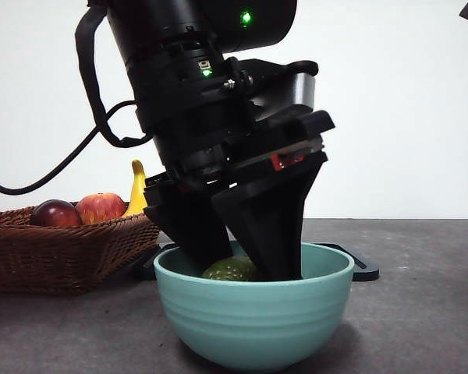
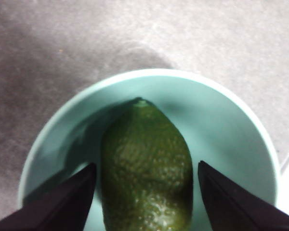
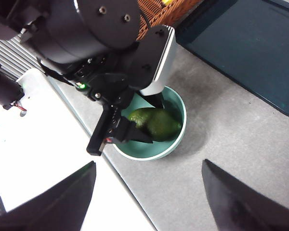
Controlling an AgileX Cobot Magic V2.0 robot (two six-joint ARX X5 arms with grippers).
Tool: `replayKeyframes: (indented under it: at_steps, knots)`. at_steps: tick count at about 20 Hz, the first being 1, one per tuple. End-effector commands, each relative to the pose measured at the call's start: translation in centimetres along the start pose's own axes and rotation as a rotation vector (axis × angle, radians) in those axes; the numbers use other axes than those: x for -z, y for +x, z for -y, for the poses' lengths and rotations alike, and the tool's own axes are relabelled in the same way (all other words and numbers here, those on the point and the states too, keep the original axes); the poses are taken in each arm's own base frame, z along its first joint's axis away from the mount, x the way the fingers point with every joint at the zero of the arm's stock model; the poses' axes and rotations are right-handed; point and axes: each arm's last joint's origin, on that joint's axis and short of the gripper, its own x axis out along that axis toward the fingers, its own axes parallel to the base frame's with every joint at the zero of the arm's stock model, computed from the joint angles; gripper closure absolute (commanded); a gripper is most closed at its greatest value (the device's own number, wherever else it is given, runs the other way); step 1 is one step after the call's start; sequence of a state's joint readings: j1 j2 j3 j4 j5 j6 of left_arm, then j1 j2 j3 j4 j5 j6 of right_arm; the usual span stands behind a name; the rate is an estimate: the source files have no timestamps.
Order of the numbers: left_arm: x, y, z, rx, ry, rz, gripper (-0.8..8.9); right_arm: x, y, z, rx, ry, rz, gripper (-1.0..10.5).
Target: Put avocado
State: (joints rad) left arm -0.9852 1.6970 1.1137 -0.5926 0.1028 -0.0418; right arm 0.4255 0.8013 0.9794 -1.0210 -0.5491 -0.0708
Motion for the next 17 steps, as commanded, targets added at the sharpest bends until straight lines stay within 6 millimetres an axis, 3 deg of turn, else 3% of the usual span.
replayKeyframes:
  at_steps: [1, 5, 10, 13, 17]
  knots:
    - [-0.6, 0.1, 0.3, 0.002, 0.005, 0.007, 4.69, -0.4, -0.2, -0.2, -0.004, -0.004, 0.009, 6.0]
    - [-1.6, -2.0, 0.4, 0.001, -0.001, 0.044, 4.70, -0.4, -0.2, -0.2, -0.004, -0.004, 0.010, 6.0]
    - [-3.0, -8.1, -0.6, -0.011, -0.046, 0.256, 4.70, -0.4, -0.2, -0.2, -0.004, -0.004, 0.009, 6.0]
    - [-2.1, -12.6, -2.7, -0.051, -0.127, 0.392, 4.70, -0.4, -0.2, -0.2, -0.004, -0.004, 0.009, 6.0]
    - [0.6, -18.6, -5.7, -0.143, -0.232, 0.542, 4.70, -0.4, -0.2, -0.2, -0.004, -0.004, 0.010, 6.0]
